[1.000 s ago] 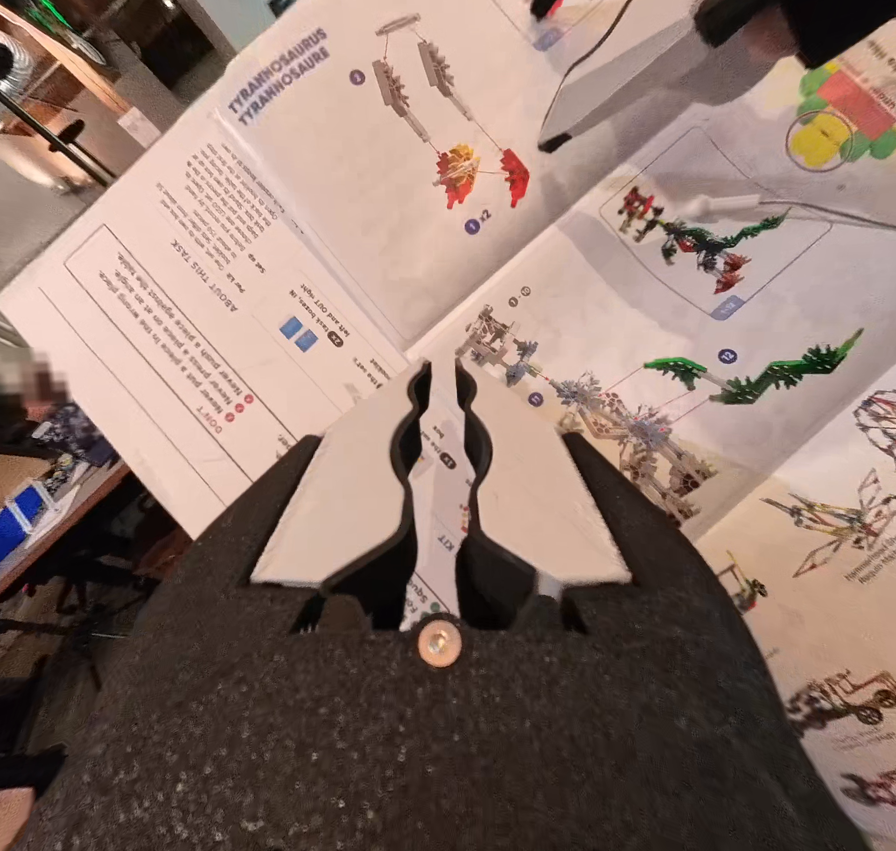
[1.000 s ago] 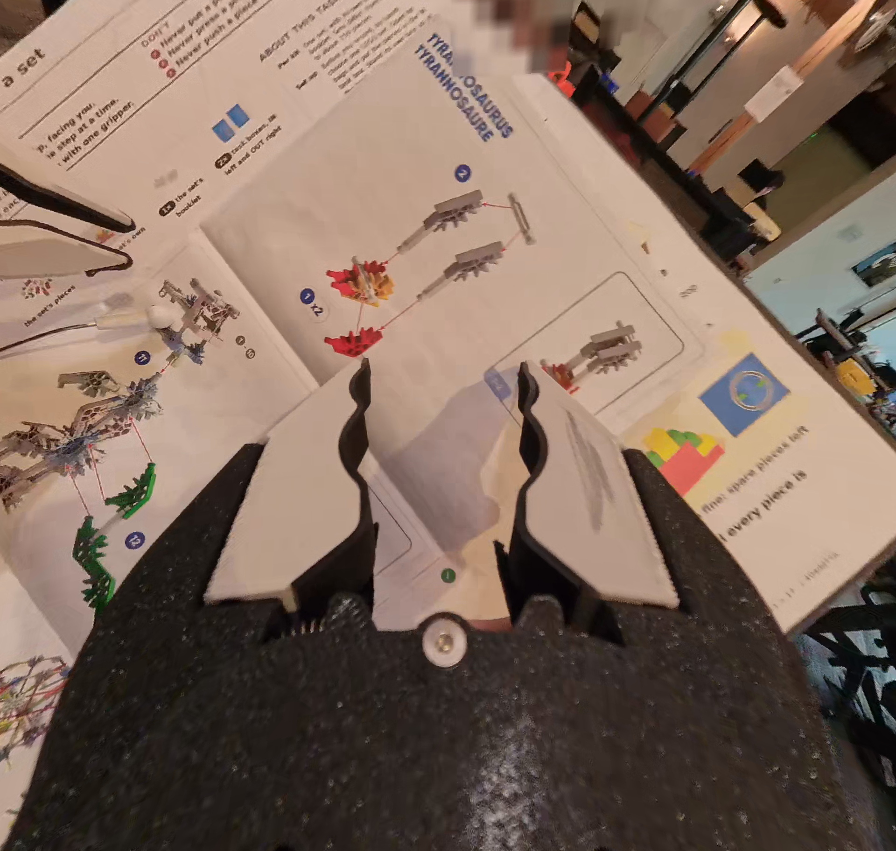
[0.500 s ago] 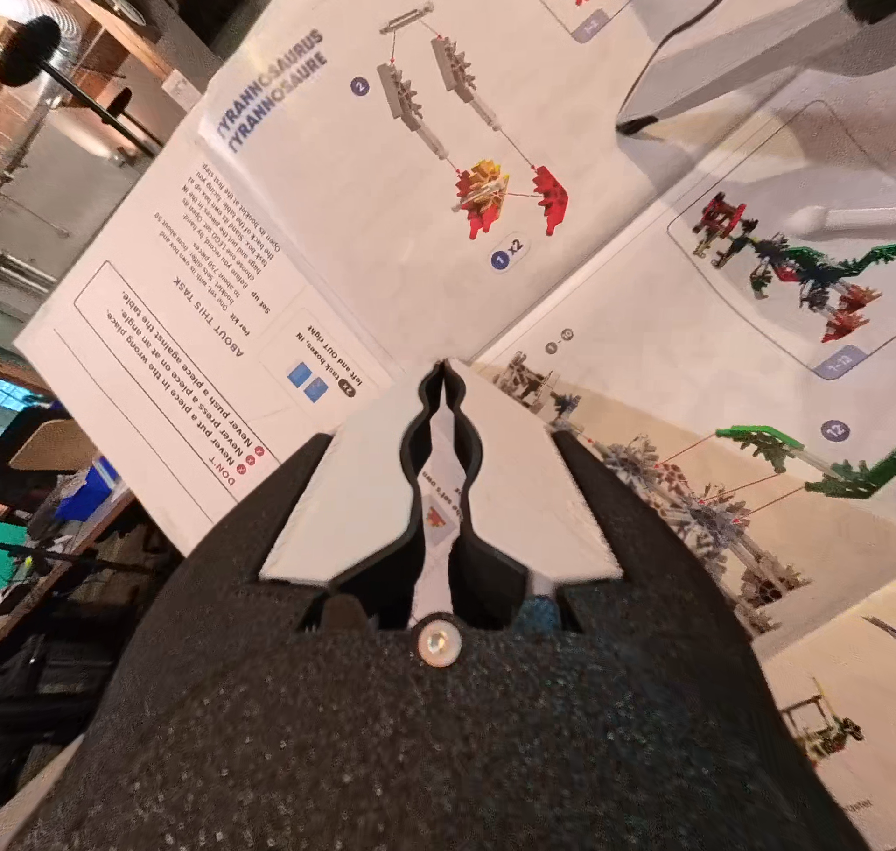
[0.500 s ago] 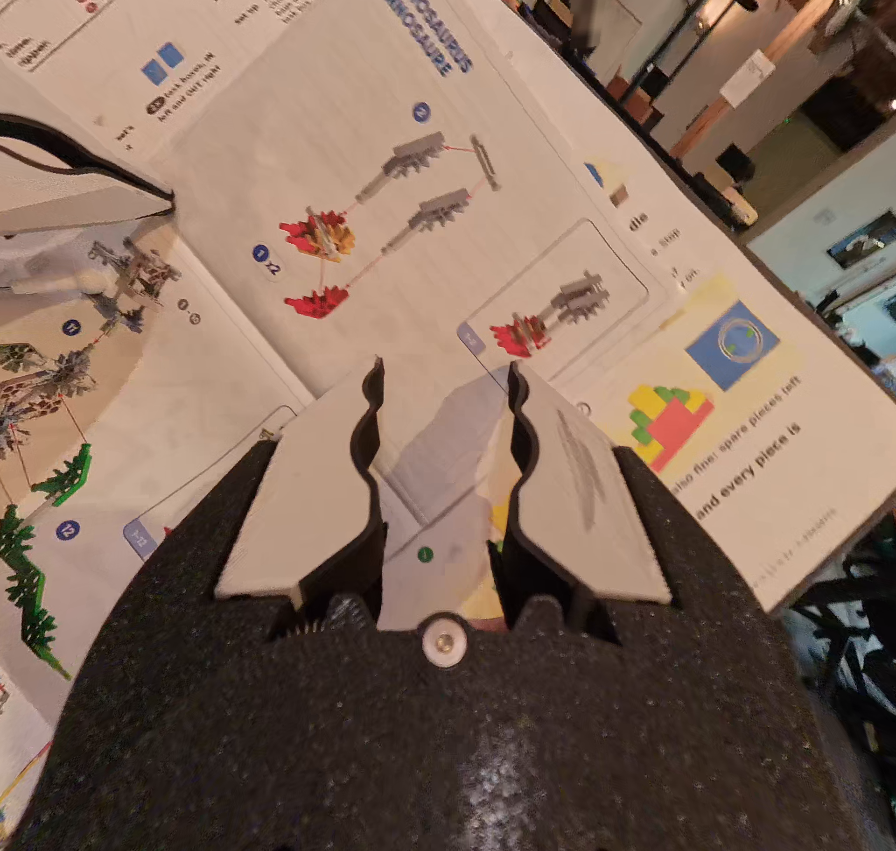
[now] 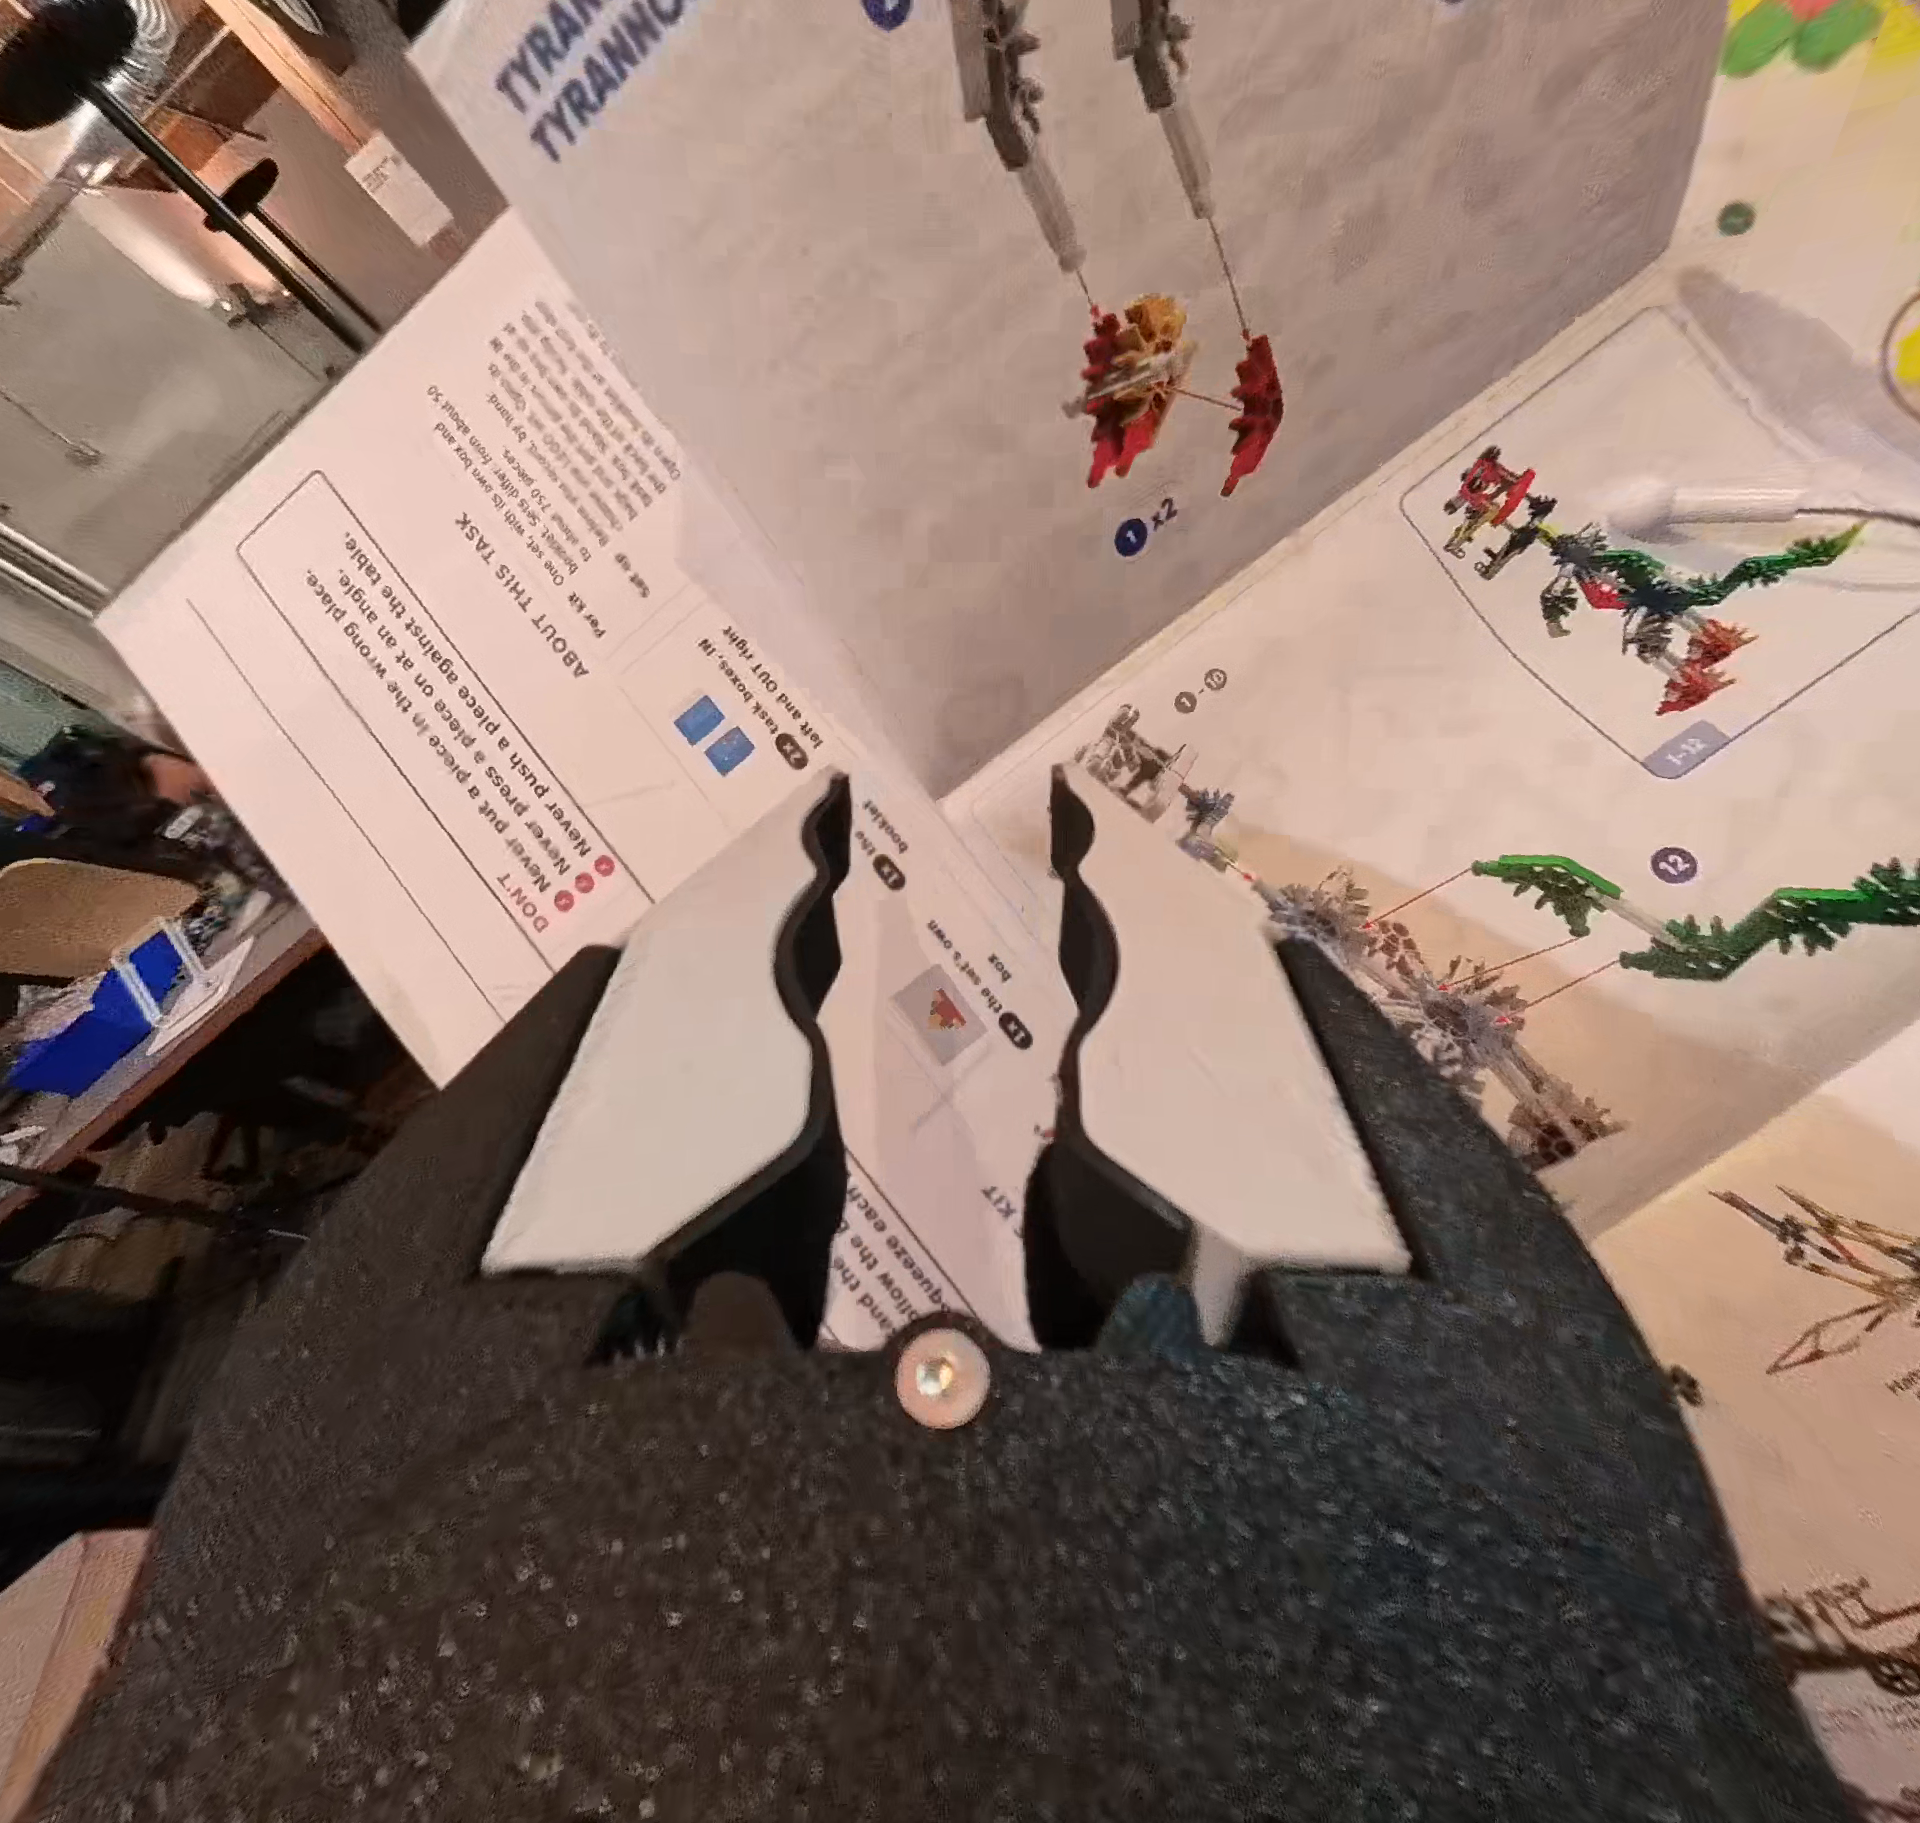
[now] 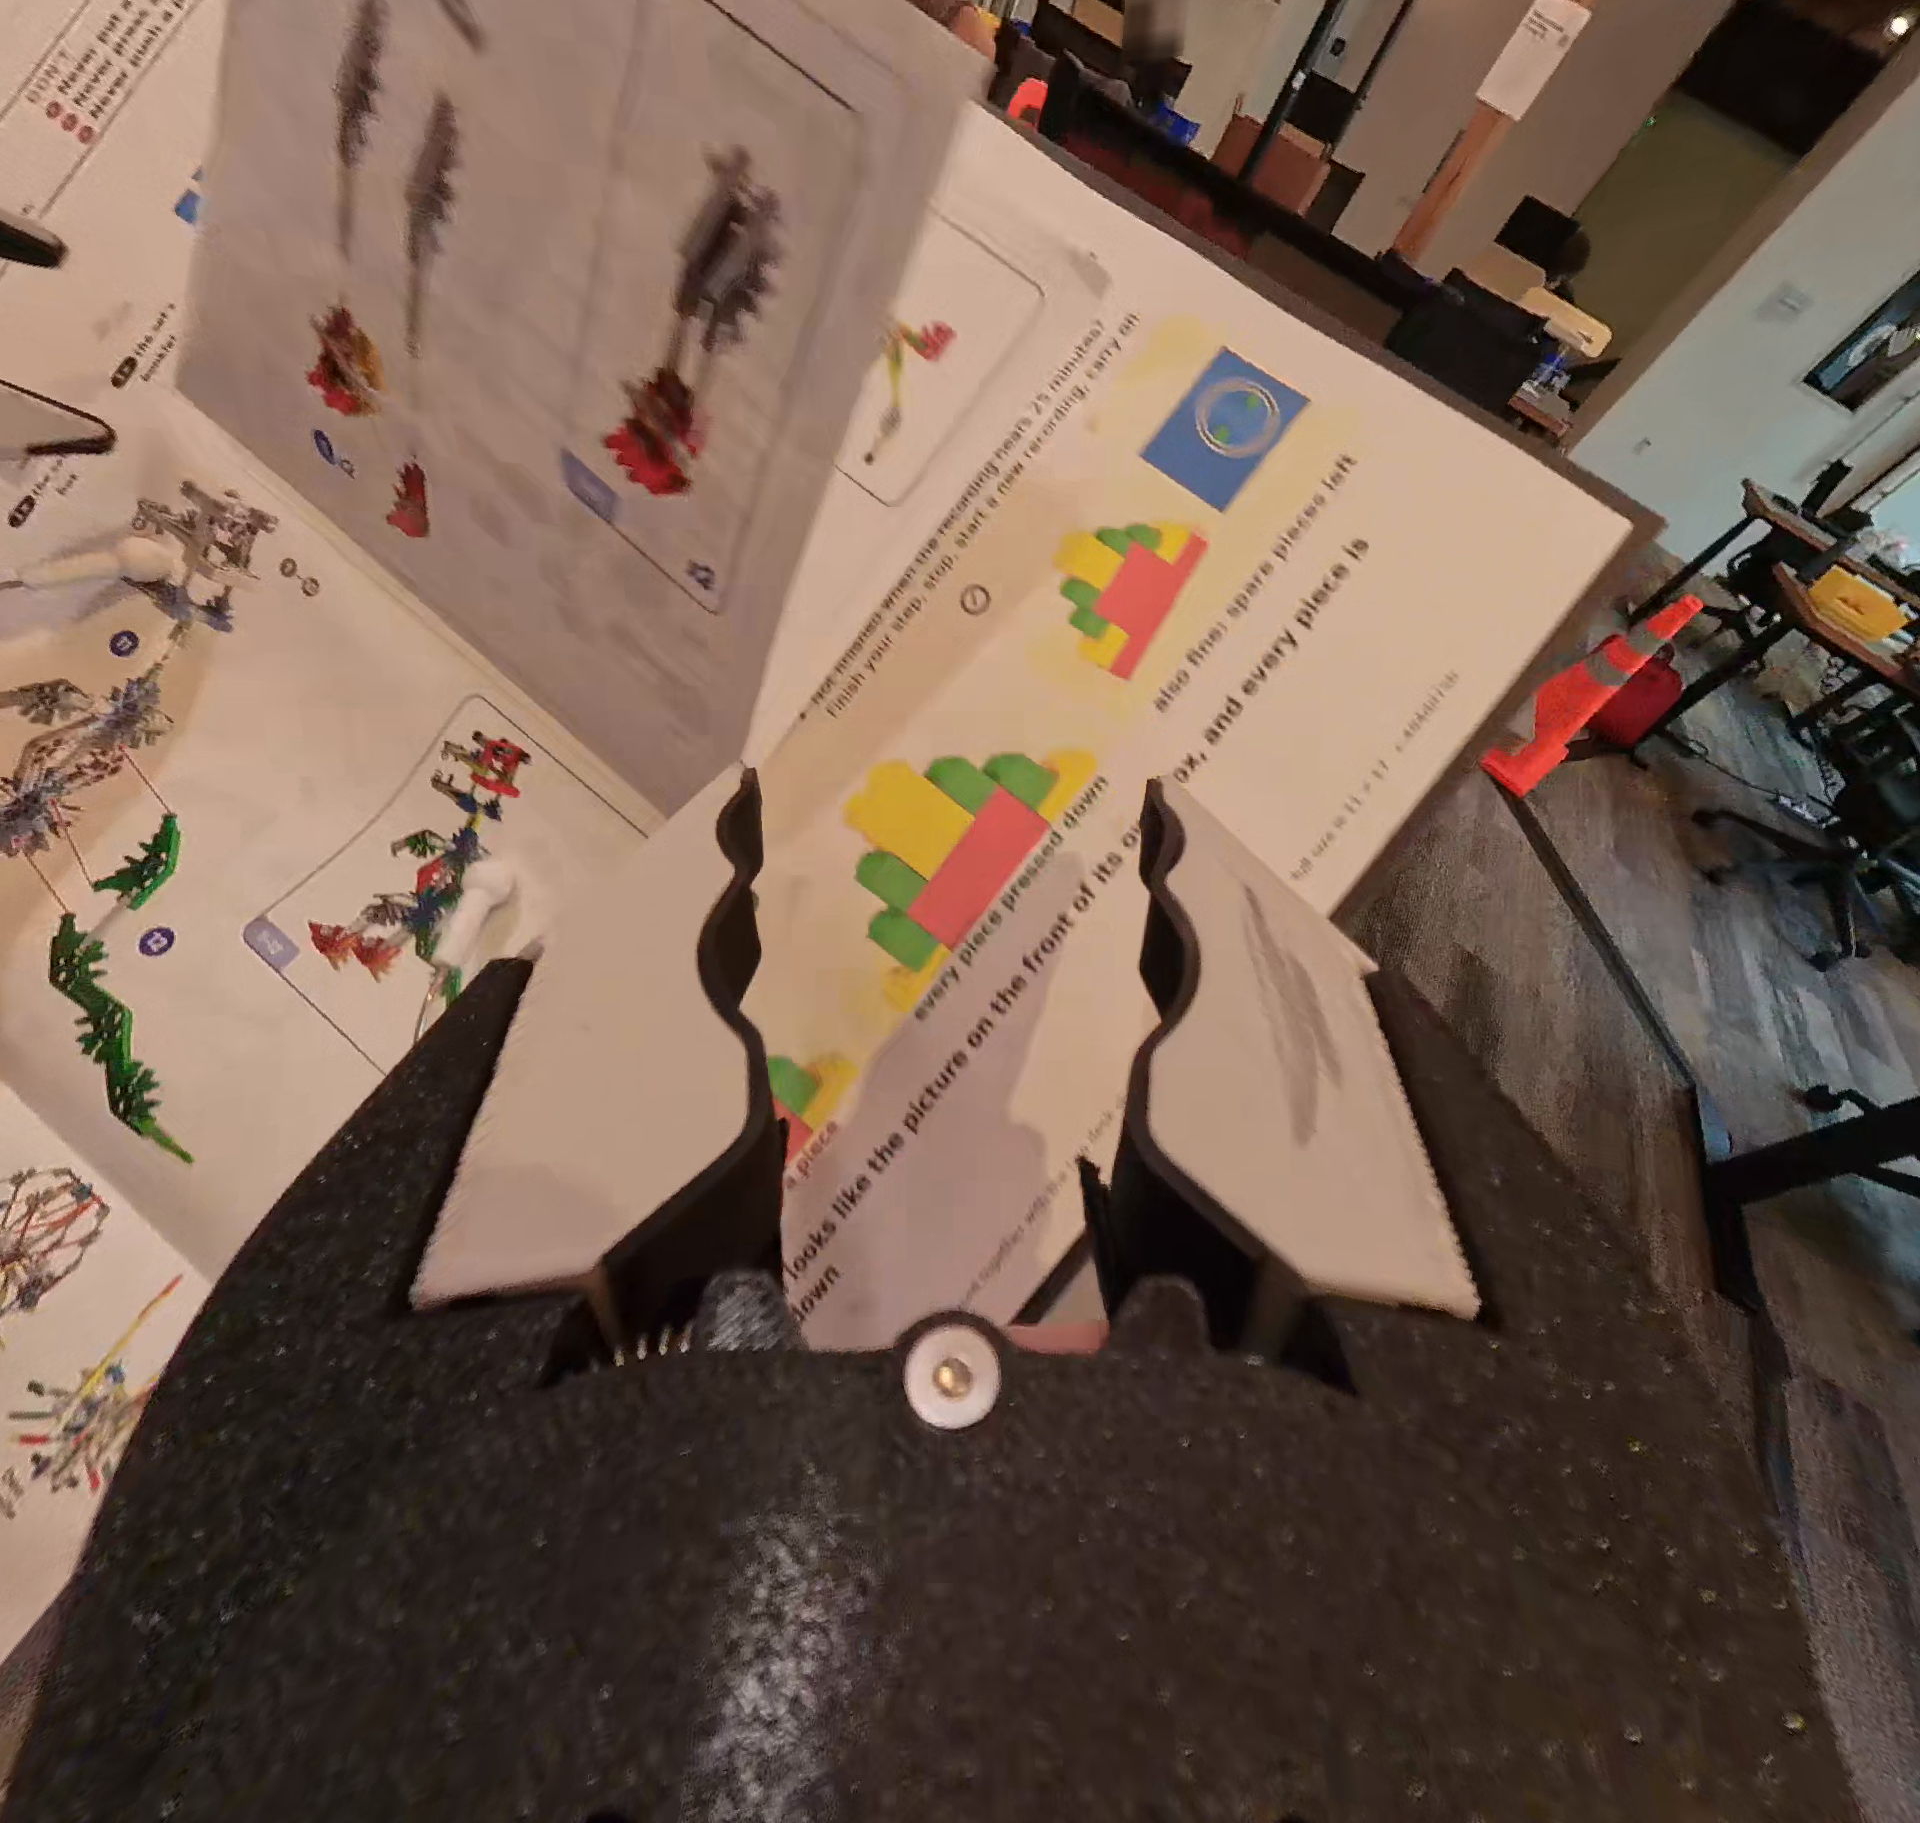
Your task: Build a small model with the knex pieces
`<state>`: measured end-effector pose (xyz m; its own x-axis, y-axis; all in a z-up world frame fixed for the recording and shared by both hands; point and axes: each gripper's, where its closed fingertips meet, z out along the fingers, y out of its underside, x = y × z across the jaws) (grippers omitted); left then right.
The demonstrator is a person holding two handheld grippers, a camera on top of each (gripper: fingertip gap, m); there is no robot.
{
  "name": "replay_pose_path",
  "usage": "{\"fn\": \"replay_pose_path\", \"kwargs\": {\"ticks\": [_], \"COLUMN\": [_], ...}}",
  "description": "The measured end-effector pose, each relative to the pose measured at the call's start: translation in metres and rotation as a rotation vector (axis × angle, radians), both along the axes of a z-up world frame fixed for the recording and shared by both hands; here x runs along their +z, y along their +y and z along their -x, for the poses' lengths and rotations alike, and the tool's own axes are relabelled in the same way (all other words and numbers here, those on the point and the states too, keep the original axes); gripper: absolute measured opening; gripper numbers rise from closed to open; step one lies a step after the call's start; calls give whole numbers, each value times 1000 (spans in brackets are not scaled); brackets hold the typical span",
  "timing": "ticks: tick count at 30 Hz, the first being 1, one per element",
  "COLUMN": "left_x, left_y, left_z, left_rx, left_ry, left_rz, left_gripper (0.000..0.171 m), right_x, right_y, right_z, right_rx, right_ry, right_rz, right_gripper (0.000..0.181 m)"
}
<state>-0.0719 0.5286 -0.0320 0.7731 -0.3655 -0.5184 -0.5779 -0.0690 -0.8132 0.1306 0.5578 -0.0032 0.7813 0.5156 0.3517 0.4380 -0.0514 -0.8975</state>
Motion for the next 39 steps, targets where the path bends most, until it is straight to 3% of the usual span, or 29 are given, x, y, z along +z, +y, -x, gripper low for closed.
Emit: {"fn": "replay_pose_path", "kwargs": {"ticks": [7, 15, 19, 23, 25, 32, 35, 38, 39], "left_x": [8, 15, 17, 31, 32, 40, 41, 47, 49], "left_y": [-14, -19, -10, -5, -3, -11, -15, -16, -12], "left_z": [9, -5, -22, -22, -20, -23, -21, -18, -16], "left_rx": [-12, -85, -179, -235, -250, -383, -447, -484, -467], "left_ry": [-19, -28, -122, -239, -262, -319, -356, -411, -422], "left_rz": [-23, -41, -11, 8, 33, 90, 135, 122, 103], "left_gripper": [45, 62, 37, 6, 1, 0, 0, 1, 13], "right_x": [-16, -36, -38, -30, -24, -21, -22, -22, -19], "right_y": [-19, -35, -39, -55, -54, -20, -21, -29, -33], "right_z": [-19, -29, -32, -3, 13, 57, 69, 73, 73], "right_rx": [-4, 17, 38, 186, 214, 291, 376, 448, 474], "right_ry": [-30, -88, -56, -45, -74, 8, -6, 23, 54], "right_rz": [56, 97, 88, 15, -48, 46, 72, 137, 155], "right_gripper": [85, 85, 82, 76, 63, 52, 5, 0, 0]}}
